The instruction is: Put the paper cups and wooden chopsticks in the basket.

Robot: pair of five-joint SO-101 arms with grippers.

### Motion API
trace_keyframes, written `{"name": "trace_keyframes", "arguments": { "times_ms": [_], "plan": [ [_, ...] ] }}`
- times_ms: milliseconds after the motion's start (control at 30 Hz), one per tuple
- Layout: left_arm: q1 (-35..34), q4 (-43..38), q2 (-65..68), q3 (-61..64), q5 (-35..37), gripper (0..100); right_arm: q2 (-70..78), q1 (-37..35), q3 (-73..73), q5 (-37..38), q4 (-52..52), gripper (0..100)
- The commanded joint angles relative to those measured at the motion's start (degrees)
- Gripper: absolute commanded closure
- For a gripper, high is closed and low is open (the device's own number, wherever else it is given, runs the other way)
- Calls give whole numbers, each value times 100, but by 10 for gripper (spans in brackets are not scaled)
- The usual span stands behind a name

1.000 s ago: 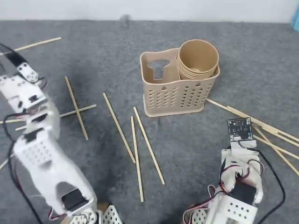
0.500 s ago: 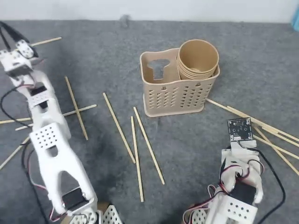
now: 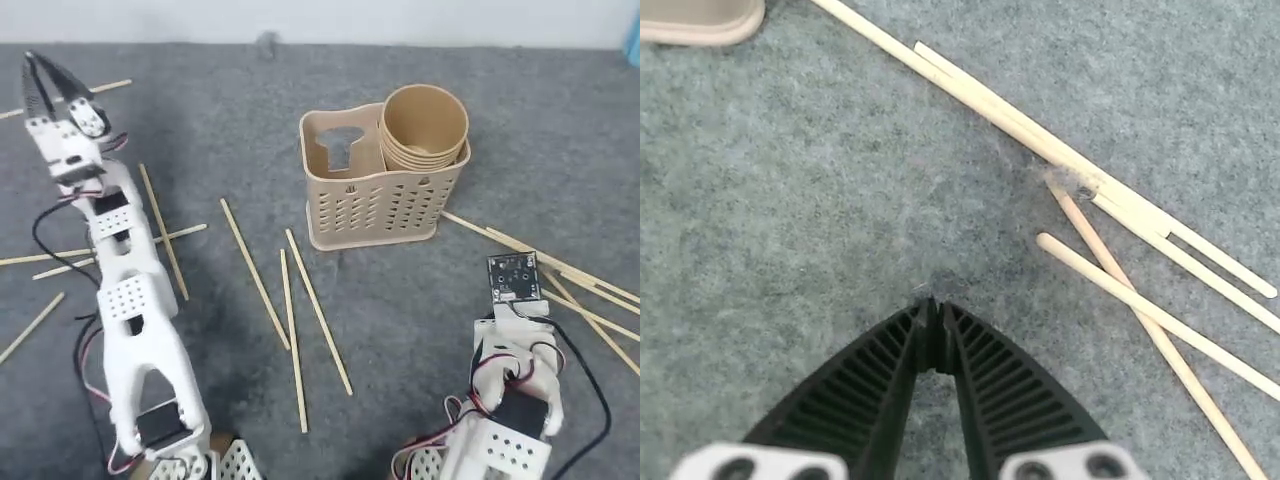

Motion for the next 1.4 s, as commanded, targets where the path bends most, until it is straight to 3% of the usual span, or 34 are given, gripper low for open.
{"name": "trace_keyframes", "arguments": {
  "times_ms": [0, 433, 533, 933, 1067, 1267, 1367],
  "plan": [
    [44, -448, -132, 136, -88, 991, 31, -48, 114, 88, 57, 990],
    [18, -545, -9, 497, -97, 991, 48, -57, 114, 88, 57, 990],
    [18, -554, 132, 611, -448, 991, 48, -57, 114, 88, 57, 990],
    [-220, -387, 475, 75, -642, 991, 40, -57, 114, 105, 48, 990],
    [-316, 703, 457, -382, -624, 991, 48, -57, 114, 273, 48, 990],
    [-571, 3859, 360, -1824, 35, 991, 48, -66, 114, 281, 31, 990],
    [-598, 4580, -9, -1763, 105, 991, 57, -66, 114, 281, 31, 990]
  ]
}}
